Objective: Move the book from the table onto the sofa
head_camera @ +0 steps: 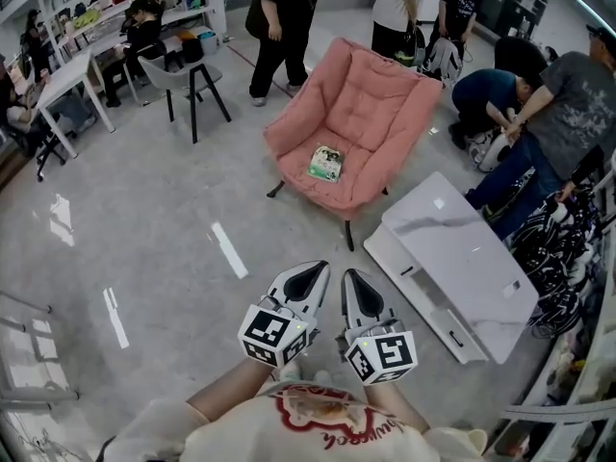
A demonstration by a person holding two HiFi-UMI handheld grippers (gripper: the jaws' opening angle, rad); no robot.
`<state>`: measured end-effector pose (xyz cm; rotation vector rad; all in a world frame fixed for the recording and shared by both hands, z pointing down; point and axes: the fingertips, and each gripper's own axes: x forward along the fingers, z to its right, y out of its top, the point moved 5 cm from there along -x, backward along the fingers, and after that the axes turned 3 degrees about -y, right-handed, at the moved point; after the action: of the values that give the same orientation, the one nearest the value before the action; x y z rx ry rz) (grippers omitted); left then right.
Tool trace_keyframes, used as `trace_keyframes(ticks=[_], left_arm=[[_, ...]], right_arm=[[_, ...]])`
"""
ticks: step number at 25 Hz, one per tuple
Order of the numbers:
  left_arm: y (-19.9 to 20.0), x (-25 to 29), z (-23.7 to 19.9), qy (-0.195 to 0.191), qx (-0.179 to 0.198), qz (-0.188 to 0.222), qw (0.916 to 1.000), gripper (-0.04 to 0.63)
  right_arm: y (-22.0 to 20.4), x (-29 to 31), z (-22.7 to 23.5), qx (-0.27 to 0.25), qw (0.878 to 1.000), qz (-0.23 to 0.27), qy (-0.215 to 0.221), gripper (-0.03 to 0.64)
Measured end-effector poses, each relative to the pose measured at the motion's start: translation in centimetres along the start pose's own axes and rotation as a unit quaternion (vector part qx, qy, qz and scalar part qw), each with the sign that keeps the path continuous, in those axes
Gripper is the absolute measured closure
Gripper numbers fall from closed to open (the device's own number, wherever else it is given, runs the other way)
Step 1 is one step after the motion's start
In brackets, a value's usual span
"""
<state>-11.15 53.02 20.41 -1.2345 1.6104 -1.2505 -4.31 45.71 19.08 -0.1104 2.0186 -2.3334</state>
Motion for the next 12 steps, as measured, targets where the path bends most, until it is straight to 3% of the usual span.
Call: trace_keyframes(ticks=[12], left_arm=[[-0.3,-0.1,3.0,-0.006,0.003,0.001,1.0,0.591]], right_arm=[[0.8,-2.7,0.8,-0.001,1.0,0.005,-0.001,0.618]])
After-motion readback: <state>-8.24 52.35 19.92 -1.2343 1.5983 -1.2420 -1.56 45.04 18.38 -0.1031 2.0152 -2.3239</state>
